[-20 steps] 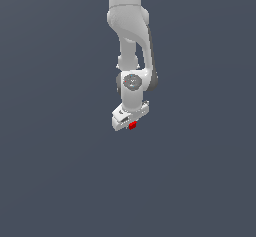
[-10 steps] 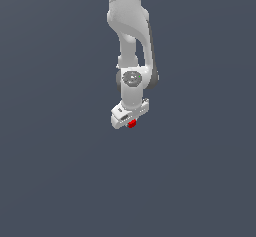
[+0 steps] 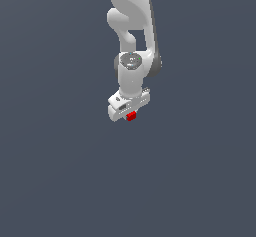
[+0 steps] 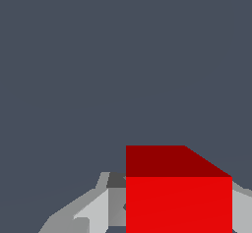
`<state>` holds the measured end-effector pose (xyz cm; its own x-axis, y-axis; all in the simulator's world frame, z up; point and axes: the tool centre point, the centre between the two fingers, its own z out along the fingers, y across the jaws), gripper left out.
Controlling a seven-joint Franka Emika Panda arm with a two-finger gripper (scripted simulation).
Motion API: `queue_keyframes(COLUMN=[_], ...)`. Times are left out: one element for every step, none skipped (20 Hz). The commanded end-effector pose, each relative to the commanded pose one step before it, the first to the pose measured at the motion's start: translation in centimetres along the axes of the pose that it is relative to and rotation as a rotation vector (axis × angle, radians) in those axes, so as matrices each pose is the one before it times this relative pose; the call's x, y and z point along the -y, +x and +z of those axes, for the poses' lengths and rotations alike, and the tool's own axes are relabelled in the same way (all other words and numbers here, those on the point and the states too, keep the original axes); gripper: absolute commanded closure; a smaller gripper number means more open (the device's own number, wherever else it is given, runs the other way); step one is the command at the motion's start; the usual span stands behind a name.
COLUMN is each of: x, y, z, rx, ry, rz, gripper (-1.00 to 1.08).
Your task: Pick up the red cube and move it to a goal position.
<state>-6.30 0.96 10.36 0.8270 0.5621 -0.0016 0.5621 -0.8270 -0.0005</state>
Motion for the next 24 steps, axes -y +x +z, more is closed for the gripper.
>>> queue_keyframes(x=[-0.184,-0.07,-0.084,-0.078,-0.085,-0.085,-0.084,-0.086,-0.087,-0.088,-0.095,-0.087,-0.086,-0.085,-0.083,-0.08,-0.091,-0.074,-0.071,-0.078,-0.064,-0.06,-0.055,-0.062], y=[-0.072,-0.022,-0.028,-0.022,-0.023,-0.021,-0.019,-0.016,-0.013,-0.011,-0.019,-0.006,-0.003,0.0,0.002,0.004,-0.006,0.009,0.011,0.003,0.014,0.015,0.016,0.005], z=[-2.555,-1.097,-1.14,-1.15,-1.134,-1.121,-1.114,-1.099,-1.087,-1.059,-1.035,-0.985,-0.942,-0.892,-0.836,-0.779,-0.729,-0.666,-0.611,-0.558,-0.5,-0.445,-0.391,-0.34], rx=[-0.00091,-0.00032,0.0,-0.00037,0.0,0.0,-0.00044,0.0,0.0,0.0,-0.00053,0.0,0.0,0.0,0.0,0.0,0.00015,0.0,0.0,0.00022,0.0,0.0,0.0,0.00036], ry=[-0.00066,0.00048,0.0,0.00049,0.0,0.0,0.00049,0.0,0.0,0.0,0.00044,0.0,0.0,0.0,0.0,0.0,-0.00041,0.0,0.0,-0.00042,0.0,0.0,0.0,-0.00059], rz=[-0.00019,-0.00038,0.0,-0.00031,0.0,0.0,-0.00022,0.0,0.0,0.0,-0.00004,0.0,0.0,0.0,0.0,0.0,0.00054,0.0,0.0,0.0005,0.0,0.0,0.0,0.00069], gripper=[1.08,1.08,1.08,1.08,1.08,1.08,1.08,1.08,1.08,1.08,1.08,1.08,1.08,1.08,1.08,1.08,1.08,1.08,1.08,1.08,1.08,1.08,1.08,1.08])
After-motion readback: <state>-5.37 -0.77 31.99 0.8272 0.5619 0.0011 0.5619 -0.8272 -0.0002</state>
